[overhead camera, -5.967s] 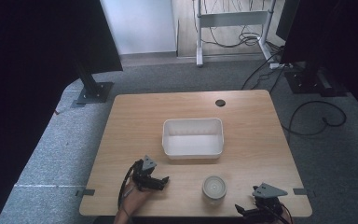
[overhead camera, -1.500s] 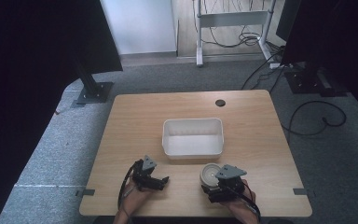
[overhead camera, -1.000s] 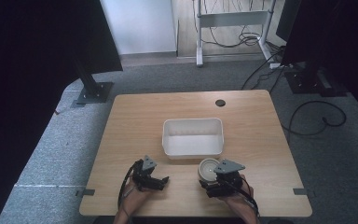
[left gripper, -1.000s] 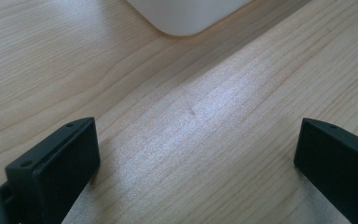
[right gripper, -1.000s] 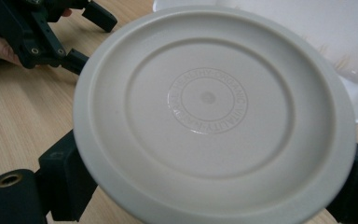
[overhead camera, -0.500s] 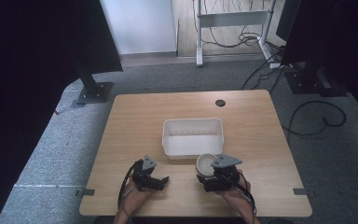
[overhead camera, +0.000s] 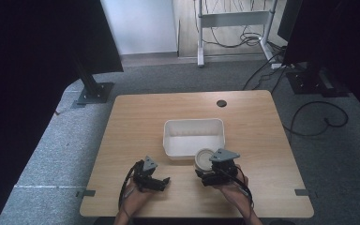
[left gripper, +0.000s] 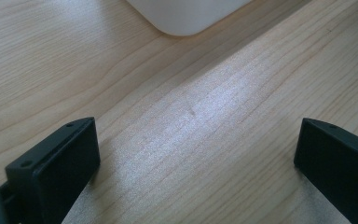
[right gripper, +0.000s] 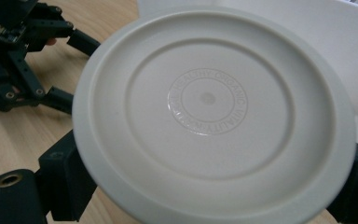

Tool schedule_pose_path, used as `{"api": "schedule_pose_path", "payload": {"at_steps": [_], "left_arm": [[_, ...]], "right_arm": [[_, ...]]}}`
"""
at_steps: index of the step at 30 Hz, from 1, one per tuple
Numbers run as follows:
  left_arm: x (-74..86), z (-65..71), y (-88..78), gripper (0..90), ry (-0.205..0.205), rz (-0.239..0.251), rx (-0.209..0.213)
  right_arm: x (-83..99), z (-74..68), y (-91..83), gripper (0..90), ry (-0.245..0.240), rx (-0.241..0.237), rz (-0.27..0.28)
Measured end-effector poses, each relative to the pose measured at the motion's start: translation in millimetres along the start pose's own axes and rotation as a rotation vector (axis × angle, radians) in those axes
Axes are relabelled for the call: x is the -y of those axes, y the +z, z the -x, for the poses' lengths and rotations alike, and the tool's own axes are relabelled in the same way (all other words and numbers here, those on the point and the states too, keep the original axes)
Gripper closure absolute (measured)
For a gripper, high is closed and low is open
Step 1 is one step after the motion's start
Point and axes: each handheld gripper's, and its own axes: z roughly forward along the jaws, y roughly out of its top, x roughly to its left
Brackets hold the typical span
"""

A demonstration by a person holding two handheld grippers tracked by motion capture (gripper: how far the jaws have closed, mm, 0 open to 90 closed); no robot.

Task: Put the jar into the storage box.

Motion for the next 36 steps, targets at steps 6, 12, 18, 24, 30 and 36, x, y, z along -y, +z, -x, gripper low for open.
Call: {"api": "schedule_pose_path", "payload": {"at_steps": [6, 12, 18, 24, 30, 36], "left_arm": [[0.0, 0.1, 0.0, 0.0, -0.001, 0.001, 0.000], [0.0, 0.0, 0.0, 0.0, 0.001, -0.001, 0.000], [0.0, 0.1, 0.1, 0.0, -0.001, 0.001, 0.000], [0.0, 0.1, 0.0, 0.0, -0.001, 0.000, 0.000], [0.0, 0.1, 0.1, 0.0, -0.001, 0.001, 0.000], [0.0, 0.1, 0.1, 0.0, -0.002, 0.001, 0.000]], "right_arm": [[-5.1, 4.7, 6.7, 9.6, 0.002, 0.020, -0.003], [-10.3, 6.7, 13.1, 9.6, -0.008, 0.041, -0.012], [-15.7, 9.1, 19.2, 9.6, -0.014, 0.043, -0.019], [-21.8, 9.6, 23.2, 9.6, -0.023, 0.055, -0.023], [-27.2, 12.4, 29.0, 9.5, -0.019, 0.061, -0.028], [-32.6, 13.6, 35.0, 9.5, -0.023, 0.069, -0.037]]}}
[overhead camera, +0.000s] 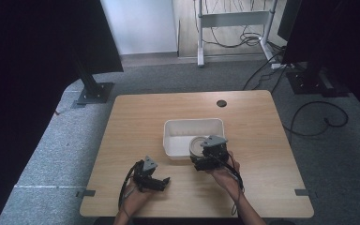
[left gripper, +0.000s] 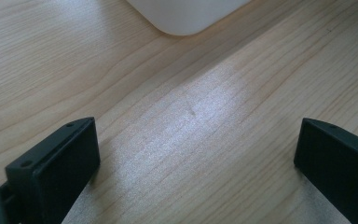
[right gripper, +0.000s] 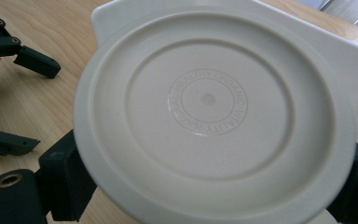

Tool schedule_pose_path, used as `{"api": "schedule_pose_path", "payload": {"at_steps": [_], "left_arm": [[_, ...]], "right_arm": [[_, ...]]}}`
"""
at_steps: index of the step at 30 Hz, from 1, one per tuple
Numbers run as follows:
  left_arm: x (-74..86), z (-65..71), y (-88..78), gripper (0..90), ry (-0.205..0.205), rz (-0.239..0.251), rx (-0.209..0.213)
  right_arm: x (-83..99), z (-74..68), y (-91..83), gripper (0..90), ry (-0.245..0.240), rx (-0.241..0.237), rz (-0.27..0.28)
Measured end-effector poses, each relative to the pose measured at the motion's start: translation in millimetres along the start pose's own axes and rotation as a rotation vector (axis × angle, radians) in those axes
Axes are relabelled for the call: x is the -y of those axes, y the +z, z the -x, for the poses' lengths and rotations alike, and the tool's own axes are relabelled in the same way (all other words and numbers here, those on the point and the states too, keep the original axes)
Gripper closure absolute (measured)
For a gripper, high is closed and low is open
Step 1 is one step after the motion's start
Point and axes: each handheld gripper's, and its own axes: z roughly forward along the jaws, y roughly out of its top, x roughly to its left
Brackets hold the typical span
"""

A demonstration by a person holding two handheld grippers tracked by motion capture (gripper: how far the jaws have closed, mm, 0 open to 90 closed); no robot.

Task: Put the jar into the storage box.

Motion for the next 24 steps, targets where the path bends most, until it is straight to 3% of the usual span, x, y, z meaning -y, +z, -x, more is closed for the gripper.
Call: {"api": "schedule_pose_path", "payload": {"at_steps": [24], "left_arm": [[0.0, -0.2, -0.2, 0.0, 0.003, -0.002, 0.000]], "right_arm": [[-25.0, -1.1, 29.3, 9.5, -0.007, -0.002, -0.004]]}}
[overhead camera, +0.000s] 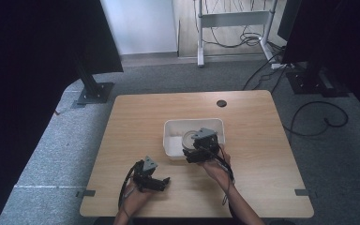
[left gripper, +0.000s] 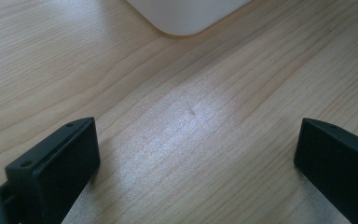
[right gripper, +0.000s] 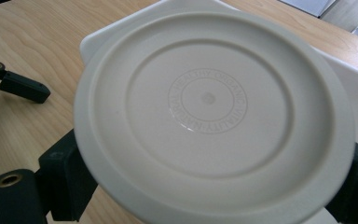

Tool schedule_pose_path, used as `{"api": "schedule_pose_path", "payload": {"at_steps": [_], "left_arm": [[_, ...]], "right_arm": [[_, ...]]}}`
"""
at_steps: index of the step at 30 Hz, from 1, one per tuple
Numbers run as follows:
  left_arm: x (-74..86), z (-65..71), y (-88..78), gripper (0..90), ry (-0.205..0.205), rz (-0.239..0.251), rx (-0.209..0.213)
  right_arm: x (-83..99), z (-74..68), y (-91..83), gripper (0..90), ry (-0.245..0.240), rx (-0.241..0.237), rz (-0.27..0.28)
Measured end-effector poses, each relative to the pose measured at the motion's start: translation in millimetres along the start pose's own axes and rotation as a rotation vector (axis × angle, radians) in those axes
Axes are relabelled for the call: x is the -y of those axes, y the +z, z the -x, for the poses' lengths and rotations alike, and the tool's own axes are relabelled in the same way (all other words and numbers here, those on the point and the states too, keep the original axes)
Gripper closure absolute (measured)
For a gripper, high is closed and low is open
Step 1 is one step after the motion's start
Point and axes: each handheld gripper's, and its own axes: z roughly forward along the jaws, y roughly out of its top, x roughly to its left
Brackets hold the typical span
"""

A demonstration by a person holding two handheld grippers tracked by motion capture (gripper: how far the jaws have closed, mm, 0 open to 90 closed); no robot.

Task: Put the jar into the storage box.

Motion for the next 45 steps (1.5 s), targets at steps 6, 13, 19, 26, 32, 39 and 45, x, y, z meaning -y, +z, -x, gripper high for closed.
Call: {"api": "schedule_pose_path", "payload": {"at_steps": [6, 13, 19, 26, 32, 39, 45], "left_arm": [[0.0, 0.0, 0.0, 0.0, 0.000, 0.000, 0.000], [-0.1, -0.1, 0.2, 0.0, 0.000, 0.000, 0.001], [-0.1, -0.1, 0.1, 0.0, 0.001, 0.000, 0.001], [-0.1, -0.3, 0.2, 0.0, 0.003, 0.000, 0.002], [-0.2, -0.4, 0.2, 0.0, 0.003, 0.000, 0.003], [-0.2, -0.5, 0.2, 0.0, 0.003, 0.000, 0.004], [-0.1, -0.4, 0.2, 0.0, 0.003, 0.000, 0.004]], "right_arm": [[-4.5, -1.0, 10.5, 9.6, -0.006, 0.000, -0.012], [-8.1, -2.1, 22.5, 9.5, -0.005, -0.004, -0.014], [-8.8, -2.0, 33.3, 9.6, 0.002, -0.003, -0.019], [-11.8, -5.2, 47.0, 9.5, 0.005, -0.004, -0.020], [-12.4, -7.8, 58.5, 9.5, -0.002, 0.002, -0.042], [-8.8, -9.4, 72.5, 9.5, -0.006, 0.006, -0.077], [-5.1, -6.0, 74.8, 9.5, 0.046, -0.010, -0.082]]}}
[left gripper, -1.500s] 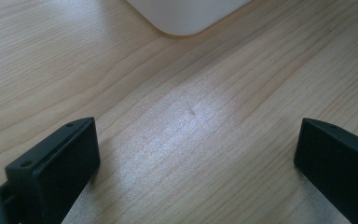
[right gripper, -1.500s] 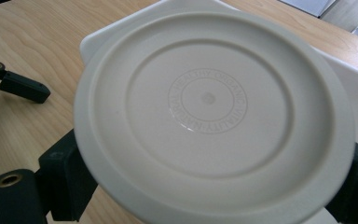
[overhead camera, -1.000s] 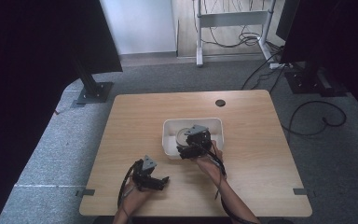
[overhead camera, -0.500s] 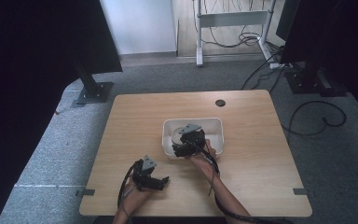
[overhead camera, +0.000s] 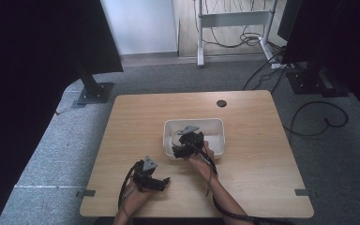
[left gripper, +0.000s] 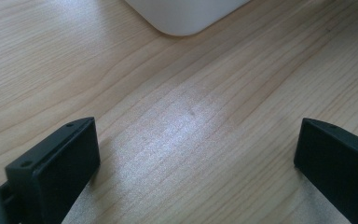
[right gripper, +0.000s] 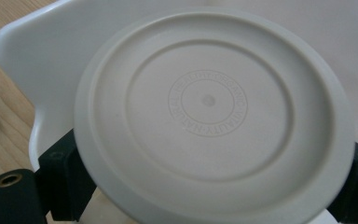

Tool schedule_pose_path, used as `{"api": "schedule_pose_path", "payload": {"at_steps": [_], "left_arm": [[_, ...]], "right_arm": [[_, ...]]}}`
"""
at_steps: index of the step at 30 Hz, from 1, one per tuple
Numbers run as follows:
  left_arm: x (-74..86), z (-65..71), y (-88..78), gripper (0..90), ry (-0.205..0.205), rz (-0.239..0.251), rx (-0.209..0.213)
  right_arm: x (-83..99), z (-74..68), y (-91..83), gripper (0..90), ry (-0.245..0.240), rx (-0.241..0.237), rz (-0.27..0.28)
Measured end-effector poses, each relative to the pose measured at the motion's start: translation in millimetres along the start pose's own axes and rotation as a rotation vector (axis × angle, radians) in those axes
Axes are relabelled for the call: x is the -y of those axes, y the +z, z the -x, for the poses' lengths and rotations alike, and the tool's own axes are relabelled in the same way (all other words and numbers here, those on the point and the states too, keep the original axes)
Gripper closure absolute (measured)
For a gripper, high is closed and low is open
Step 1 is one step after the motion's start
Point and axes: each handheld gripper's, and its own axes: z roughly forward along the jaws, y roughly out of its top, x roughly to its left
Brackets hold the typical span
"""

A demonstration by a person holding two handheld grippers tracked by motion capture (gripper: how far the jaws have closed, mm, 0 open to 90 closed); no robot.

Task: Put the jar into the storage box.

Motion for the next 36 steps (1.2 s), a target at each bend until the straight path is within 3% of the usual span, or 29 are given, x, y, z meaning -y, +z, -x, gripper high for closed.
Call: {"api": "schedule_pose_path", "payload": {"at_steps": [10, 13, 22, 36], "left_arm": [[0.0, 0.0, 0.0, 0.0, 0.000, 0.000, 0.000], [0.0, 0.0, 0.1, 0.0, 0.001, 0.000, 0.000], [0.0, 0.0, 0.0, 0.0, 0.001, 0.000, 0.000], [0.0, -0.1, 0.0, 0.0, 0.002, -0.001, 0.000]], "right_arm": [[-0.9, 3.9, 0.5, 6.2, -0.007, -0.034, -0.048], [0.5, 6.3, 1.9, 4.6, 0.018, -0.059, -0.071], [0.6, 7.7, -7.0, 4.9, 0.043, -0.080, -0.030], [2.9, 6.9, -29.3, 4.9, 0.020, -0.093, 0.008]]}}
